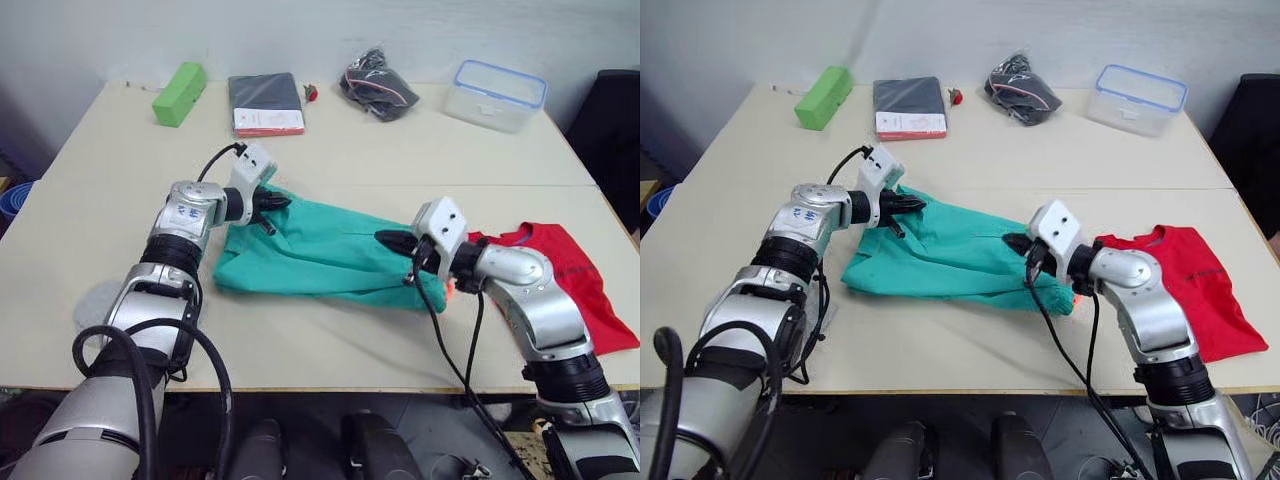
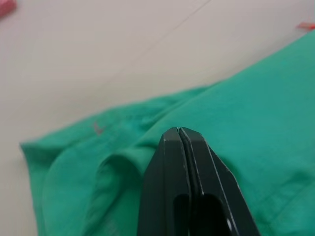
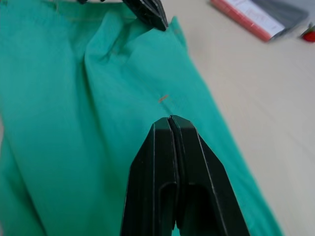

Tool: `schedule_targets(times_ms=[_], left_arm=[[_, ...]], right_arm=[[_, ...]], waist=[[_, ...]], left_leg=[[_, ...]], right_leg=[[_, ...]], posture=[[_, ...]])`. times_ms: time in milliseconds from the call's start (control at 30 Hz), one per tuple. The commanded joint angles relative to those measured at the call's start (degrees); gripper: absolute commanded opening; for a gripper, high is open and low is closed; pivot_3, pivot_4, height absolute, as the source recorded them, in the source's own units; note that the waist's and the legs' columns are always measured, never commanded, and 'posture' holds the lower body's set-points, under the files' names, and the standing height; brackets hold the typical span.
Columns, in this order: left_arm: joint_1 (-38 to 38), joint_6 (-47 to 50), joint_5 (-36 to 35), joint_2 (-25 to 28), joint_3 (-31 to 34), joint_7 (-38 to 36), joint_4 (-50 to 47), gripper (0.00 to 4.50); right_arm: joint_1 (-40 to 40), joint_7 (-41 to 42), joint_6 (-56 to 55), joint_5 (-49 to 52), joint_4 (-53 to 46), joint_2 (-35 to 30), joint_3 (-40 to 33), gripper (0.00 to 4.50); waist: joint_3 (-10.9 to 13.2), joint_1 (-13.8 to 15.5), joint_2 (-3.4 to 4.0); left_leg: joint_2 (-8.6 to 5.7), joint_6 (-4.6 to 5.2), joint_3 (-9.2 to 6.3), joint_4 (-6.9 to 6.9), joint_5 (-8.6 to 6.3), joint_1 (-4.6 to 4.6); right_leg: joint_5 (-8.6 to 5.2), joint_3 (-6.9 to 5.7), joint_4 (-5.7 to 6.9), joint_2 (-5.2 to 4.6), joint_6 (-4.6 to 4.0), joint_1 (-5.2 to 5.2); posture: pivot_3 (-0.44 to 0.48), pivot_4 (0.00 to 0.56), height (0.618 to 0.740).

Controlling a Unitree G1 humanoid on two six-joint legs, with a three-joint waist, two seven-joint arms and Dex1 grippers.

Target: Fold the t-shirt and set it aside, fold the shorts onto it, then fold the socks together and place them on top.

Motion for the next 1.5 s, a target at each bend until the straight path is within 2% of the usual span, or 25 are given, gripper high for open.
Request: schedule_targets(times_ms=[33,200,300,367,467,533,600,667,733,867,967,1000,1200,1233,1300,1400,1500], left_arm=[[-2.03,-2.54,2.00,0.08,0.59,2.54,5.26,0.02],[-4.01,-7.93,1.12,0.05,3.63,5.56,6.68,0.02],[-6.01,-11.77,-0.52,1.29,7.69,11.21,6.85,0.02],[-7.17,-12.14,-2.22,2.37,10.26,9.64,6.48,0.02],[-6.39,-11.51,-3.83,4.20,10.11,-4.01,2.49,0.02],[-1.08,-9.76,-5.35,6.55,6.91,-18.08,-8.33,0.40],[10.76,-6.37,-6.74,12.60,2.09,-29.63,-28.47,0.93],[20.53,-4.49,-6.24,18.04,-0.67,-33.57,-43.97,1.53],[26.61,-2.86,-5.57,21.33,-1.45,-33.49,-53.28,2.15],[34.23,-5.33,-0.75,25.01,-2.53,-29.31,-61.94,3.47],[35.57,-6.83,2.02,24.78,-2.93,-25.00,-62.22,4.38],[35.57,-6.74,2.39,24.39,-2.90,-23.91,-62.13,4.50],[35.66,-7.64,6.17,22.43,-4.37,-18.09,-61.26,4.50],[35.57,-8.22,7.20,22.19,-4.78,-16.96,-60.61,4.50],[35.12,-8.66,8.79,21.64,-5.38,-14.97,-59.01,4.50],[36.02,-9.77,9.58,22.20,-6.52,-15.62,-57.62,3.86],[37.33,-9.23,9.35,22.99,-7.44,-17.61,-57.37,3.01]], right_arm=[[1.26,-0.89,1.15,-2.89,-0.06,-1.05,1.95,0.00],[3.59,-2.05,1.58,-5.99,0.00,-1.62,3.38,0.00],[4.25,-2.48,-2.23,-5.85,-0.94,-0.75,2.17,0.00],[4.92,-2.22,-5.15,-3.78,-3.45,0.13,0.19,0.00],[6.70,0.01,-7.72,-1.18,-7.80,-0.99,-2.11,0.00],[8.60,2.53,-8.40,-0.32,-10.84,-3.52,-3.14,0.00],[11.98,5.81,-8.77,1.12,-14.87,-7.39,-5.03,0.35],[15.11,8.29,-11.24,0.74,-17.29,-10.88,-5.92,0.88],[17.86,9.81,-16.35,-2.47,-17.30,-14.23,-5.39,1.51],[19.84,9.51,-23.36,-7.47,-14.14,-16.20,-3.70,2.94],[18.03,7.28,-27.18,-12.15,-10.57,-15.41,-1.73,3.98],[17.49,6.95,-28.66,-13.91,-9.25,-15.55,-0.96,4.29],[13.23,3.18,-33.87,-21.98,-0.13,-14.28,2.52,4.29],[12.42,2.63,-34.53,-22.88,1.42,-13.91,3.03,4.12],[11.49,2.20,-36.16,-24.13,3.65,-13.69,3.69,3.64],[10.77,1.88,-37.64,-24.11,5.29,-13.44,3.91,2.60],[10.29,2.52,-39.07,-22.89,6.09,-13.75,3.44,1.64]], waist=[[0.01,0.05,-0.02],[0.02,0.12,-0.03],[0.04,0.16,-0.07],[0.05,0.11,-0.10],[0.05,0.11,-0.09],[0.05,0.09,-0.07],[0.02,-0.19,0.01],[0.01,-0.91,0.05],[0.03,-0.81,0.02],[0.02,0.13,-0.01],[0.04,0.15,0.01],[0.04,0.11,0.01],[0.04,-0.05,0.01],[0.04,-0.14,0.01],[0.04,-0.09,0.01],[0.03,0.02,0.01],[0.03,0.03,0.02]], left_leg=[[0.01,-0.01,0.01,-0.01,0.01,-0.03],[0.01,-0.11,0.00,0.00,0.06,-0.04],[0.01,-0.13,0.00,0.00,0.08,-0.05],[0.01,-0.15,-0.01,0.00,0.08,-0.05],[0.00,-0.18,0.01,-0.07,0.10,-0.04],[0.00,-0.20,0.06,-0.09,0.11,-0.02],[0.01,-0.21,0.08,-0.12,0.11,0.05],[0.06,-0.22,0.14,-0.31,0.10,0.12],[0.18,-0.26,0.09,-0.31,0.09,0.10],[0.14,0.10,-0.01,-0.10,0.00,0.15],[0.09,0.24,-0.04,-0.21,-0.08,0.97],[0.10,0.28,-0.04,-0.26,-0.12,1.14],[0.13,0.30,-0.08,-0.27,-0.15,1.09],[0.12,0.30,-0.05,-0.27,-0.15,1.08],[0.14,0.29,-0.03,-0.27,-0.15,1.09],[0.14,0.29,-0.04,-0.24,-0.15,1.12],[0.13,0.29,-0.04,-0.24,-0.15,1.13]], right_leg=[[0.00,0.00,0.01,0.00,0.00,-0.04],[0.00,-0.01,0.03,-0.01,0.00,-0.05],[0.00,-0.01,0.04,-0.01,0.00,-0.07],[0.00,-0.03,0.03,-0.01,0.00,-0.07],[0.00,-0.08,0.02,0.00,0.00,-0.08],[0.00,-0.17,0.00,0.03,0.00,-0.06],[0.00,-0.16,0.00,0.03,0.00,0.00],[0.00,0.11,0.05,0.04,0.00,0.03],[0.00,0.11,0.02,0.09,0.00,0.04],[-0.01,0.08,-0.09,0.06,-0.02,0.19],[-0.02,0.04,-0.29,0.05,-0.03,1.05],[-0.02,0.02,-0.41,0.05,-0.03,1.26],[-0.01,-0.02,-0.48,0.05,-0.02,1.23],[-0.01,0.01,-0.47,0.06,-0.01,1.20],[-0.01,0.02,-0.46,0.07,-0.01,1.20],[-0.01,0.00,-0.44,0.06,-0.01,1.22],[-0.01,0.01,-0.44,0.04,-0.01,1.25]], posture=[[0.000,0.150,0.740],[0.000,0.150,0.740],[0.000,0.150,0.740],[0.000,0.150,0.740],[0.000,0.150,0.740],[0.000,0.150,0.740],[0.000,0.150,0.740],[0.000,0.150,0.740],[0.000,0.150,0.740],[0.000,0.150,0.740],[0.000,0.150,0.740],[0.000,0.150,0.740],[0.000,0.150,0.740],[0.000,0.150,0.740],[0.000,0.150,0.740],[0.000,0.150,0.740],[0.000,0.150,0.740]])
